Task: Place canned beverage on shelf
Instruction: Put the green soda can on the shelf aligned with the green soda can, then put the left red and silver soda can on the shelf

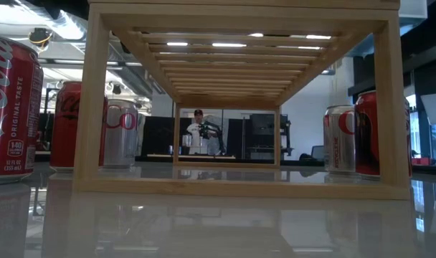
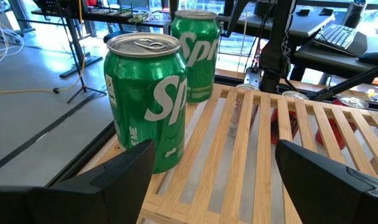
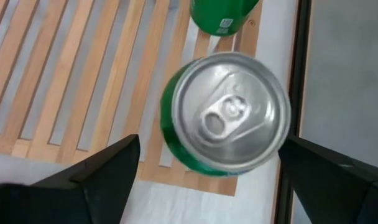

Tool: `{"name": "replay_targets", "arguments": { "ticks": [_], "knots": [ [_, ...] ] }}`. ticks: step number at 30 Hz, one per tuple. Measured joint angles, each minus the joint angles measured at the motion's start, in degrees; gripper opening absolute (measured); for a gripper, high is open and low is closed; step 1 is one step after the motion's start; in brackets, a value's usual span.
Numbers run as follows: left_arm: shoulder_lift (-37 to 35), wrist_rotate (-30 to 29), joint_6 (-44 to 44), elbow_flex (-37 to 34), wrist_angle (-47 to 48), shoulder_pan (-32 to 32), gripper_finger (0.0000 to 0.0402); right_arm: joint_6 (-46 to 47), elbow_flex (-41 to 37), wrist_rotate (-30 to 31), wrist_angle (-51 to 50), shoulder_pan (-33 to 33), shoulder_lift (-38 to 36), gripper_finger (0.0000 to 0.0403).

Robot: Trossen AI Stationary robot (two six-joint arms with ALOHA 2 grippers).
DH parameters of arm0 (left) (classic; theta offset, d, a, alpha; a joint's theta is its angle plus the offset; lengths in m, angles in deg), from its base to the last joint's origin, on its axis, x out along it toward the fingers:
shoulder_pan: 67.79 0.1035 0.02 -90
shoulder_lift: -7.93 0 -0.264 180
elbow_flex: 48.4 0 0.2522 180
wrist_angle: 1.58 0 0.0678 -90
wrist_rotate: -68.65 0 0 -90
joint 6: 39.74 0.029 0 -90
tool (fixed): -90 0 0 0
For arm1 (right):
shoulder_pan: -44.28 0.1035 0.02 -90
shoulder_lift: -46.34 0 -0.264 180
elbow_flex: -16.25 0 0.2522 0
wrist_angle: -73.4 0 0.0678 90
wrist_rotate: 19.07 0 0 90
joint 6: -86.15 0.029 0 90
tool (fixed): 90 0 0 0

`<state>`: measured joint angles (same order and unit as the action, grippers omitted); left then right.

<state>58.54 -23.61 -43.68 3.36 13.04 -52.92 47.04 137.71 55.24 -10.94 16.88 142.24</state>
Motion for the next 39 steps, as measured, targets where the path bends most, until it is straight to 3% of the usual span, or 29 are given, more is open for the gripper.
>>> {"name": "replay_targets", "arguments": {
  "ticks": [13, 24, 39],
  "knots": [
    [0.00, 0.00, 0.00, 0.00, -0.01, -0.01, 0.0322, -0.01, 0.00, -0.20, 0.62, 0.02, 0.00, 0.0375],
    [0.00, 0.02, 0.00, 0.00, 0.01, 0.00, 0.0322, -0.03, 0.00, 6.11, 0.01, 0.04, -0.46, 0.0376],
    [0.00, 0.02, -0.44, -0.01, 0.01, 0.00, 0.0322, 3.02, 0.02, 5.56, -4.95, 0.04, -10.16, 0.0376]
  ]
}}
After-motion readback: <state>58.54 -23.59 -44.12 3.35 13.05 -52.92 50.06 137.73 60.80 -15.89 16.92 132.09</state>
